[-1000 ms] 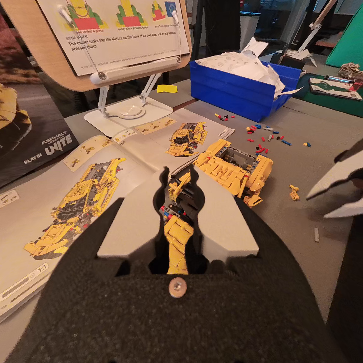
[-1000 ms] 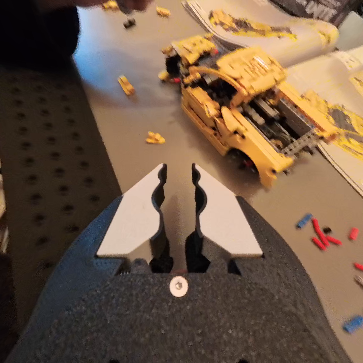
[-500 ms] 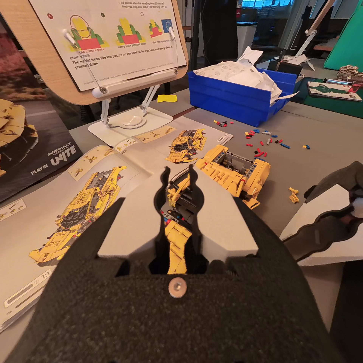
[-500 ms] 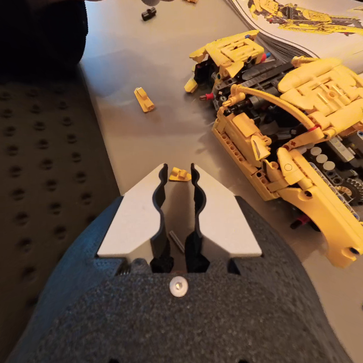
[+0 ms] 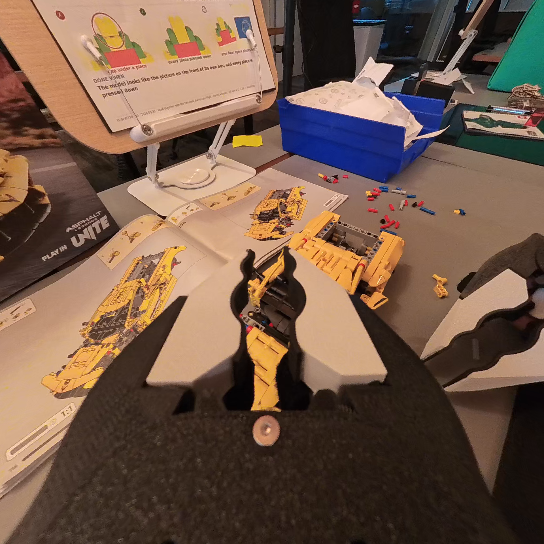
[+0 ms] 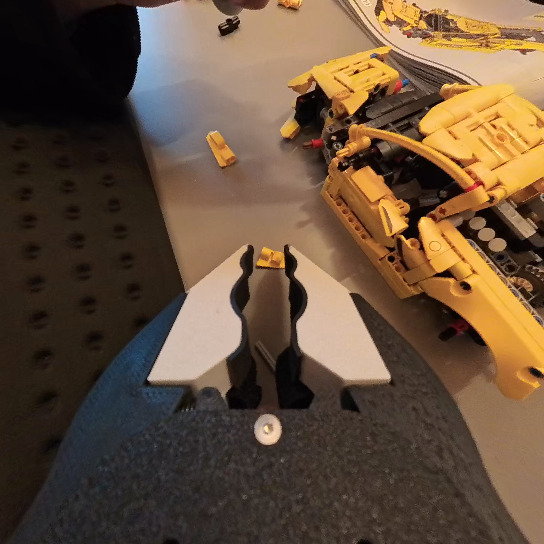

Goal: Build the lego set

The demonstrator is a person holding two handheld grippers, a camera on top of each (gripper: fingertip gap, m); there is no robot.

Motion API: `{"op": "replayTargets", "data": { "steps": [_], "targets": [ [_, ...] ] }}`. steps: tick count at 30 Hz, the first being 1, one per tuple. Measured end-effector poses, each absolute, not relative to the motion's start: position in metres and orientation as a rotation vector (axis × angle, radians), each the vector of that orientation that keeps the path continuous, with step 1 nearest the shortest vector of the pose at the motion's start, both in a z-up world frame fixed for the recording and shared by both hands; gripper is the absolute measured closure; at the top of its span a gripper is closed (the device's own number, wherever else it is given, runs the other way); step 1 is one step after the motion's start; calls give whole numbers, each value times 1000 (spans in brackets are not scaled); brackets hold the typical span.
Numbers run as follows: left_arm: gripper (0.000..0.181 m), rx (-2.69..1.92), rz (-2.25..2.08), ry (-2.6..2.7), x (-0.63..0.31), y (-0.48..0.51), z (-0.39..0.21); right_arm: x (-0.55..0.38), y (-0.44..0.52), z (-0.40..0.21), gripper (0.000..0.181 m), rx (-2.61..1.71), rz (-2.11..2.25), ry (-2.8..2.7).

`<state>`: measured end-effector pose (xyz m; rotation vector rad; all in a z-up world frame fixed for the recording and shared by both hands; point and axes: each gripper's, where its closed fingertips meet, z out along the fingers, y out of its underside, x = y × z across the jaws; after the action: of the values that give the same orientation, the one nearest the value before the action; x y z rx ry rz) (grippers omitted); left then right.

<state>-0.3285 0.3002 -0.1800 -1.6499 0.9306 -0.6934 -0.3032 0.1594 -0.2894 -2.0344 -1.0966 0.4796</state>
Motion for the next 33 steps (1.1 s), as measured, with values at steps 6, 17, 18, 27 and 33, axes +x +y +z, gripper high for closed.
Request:
{"op": "replayTargets", "data": {
  "steps": [6, 17, 18, 27, 33],
  "targets": [
    [161, -1648, -661, 960, -326, 297, -183, -299, 161, -287, 164, -2029, 484, -1071],
    [161, -1646, -640, 985, -323, 294, -186, -297, 157, -296, 165, -2080, 536, -1114],
    [161, -1644, -639, 985, -322, 294, -186, -297, 155, -299, 165, -2088, 526, -1135],
    [161, -1641, -665, 979, -322, 292, -184, -299, 156, -282, 165, -1920, 510, -1373],
    [161, -1643, -646, 983, -323, 294, -186, -300, 153, -302, 164, -1993, 671, -1543]
  ]
}}
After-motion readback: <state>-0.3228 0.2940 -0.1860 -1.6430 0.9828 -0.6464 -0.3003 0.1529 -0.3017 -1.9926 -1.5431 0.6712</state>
